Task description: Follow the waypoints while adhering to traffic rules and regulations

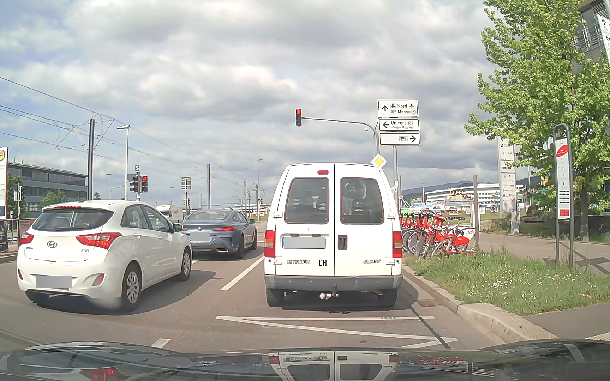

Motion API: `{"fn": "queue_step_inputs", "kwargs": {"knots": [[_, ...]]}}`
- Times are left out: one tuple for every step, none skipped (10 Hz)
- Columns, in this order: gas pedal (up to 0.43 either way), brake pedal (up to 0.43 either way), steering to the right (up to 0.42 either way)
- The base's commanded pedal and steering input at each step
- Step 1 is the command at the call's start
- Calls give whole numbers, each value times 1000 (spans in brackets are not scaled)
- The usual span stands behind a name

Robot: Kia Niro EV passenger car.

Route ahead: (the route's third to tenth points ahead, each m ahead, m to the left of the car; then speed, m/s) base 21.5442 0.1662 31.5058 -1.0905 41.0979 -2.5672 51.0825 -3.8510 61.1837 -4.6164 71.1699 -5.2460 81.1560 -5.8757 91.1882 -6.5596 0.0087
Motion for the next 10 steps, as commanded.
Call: {"fn": "queue_step_inputs", "kwargs": {"knots": [[0, 201, 1], [0, 201, 1], [0, 201, 1], [0, 201, 1], [0, 201, 1], [0, 201, 1], [0, 201, 1], [0, 201, 1], [0, 195, 1], [0, 201, 1]]}}
